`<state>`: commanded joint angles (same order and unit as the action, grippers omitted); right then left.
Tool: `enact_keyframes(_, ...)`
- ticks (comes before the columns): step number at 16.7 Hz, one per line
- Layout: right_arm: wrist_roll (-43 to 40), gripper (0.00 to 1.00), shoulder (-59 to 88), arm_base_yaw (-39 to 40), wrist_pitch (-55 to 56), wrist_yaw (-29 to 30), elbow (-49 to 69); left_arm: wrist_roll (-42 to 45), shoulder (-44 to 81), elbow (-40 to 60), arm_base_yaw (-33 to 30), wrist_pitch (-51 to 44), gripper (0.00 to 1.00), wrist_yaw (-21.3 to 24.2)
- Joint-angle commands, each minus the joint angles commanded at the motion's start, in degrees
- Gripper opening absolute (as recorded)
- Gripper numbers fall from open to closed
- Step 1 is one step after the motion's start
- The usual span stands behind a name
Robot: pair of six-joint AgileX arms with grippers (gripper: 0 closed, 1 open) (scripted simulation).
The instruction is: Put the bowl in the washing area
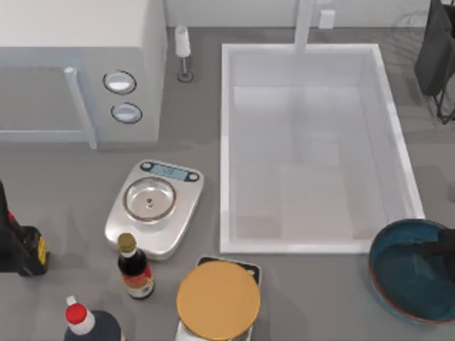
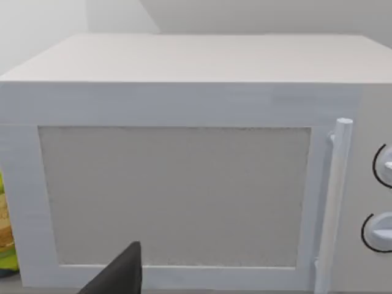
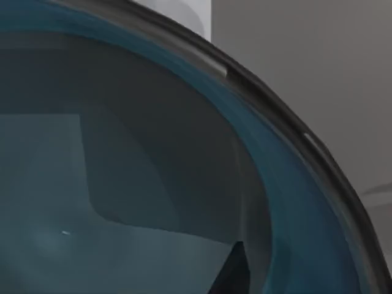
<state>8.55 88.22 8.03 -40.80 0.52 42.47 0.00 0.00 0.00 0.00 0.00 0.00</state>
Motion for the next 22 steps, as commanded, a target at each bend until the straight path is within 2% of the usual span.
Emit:
enact_keyframes(4,0.00,0.02,0.00,0.00,0.00,0.00,0.00,0.00,0.00,0.00,0.00,0.00,1.00,0.00)
enact_keyframes(5,0.00,0.00,0.00,0.00,0.00,0.00,0.00,0.00,0.00,0.00,0.00,0.00,1.00,0.00)
enact_keyframes(16,-0.84,0.00,-1.48,1.28,-0.92,-0.94,2.14,0.00,0.00,0.00,0.00,0.00,1.00,0.00)
enact_keyframes(19,-3.04,0.00,-4.54,1.57,-6.56,-1.26,9.78,0.00,0.00,0.00,0.00,0.00,1.00,0.00)
enact_keyframes(22,-3.80,0.00,-7.31,-0.05,-17.37,-0.44,19.85,0.00,0.00,0.00,0.00,0.00,1.00,0.00)
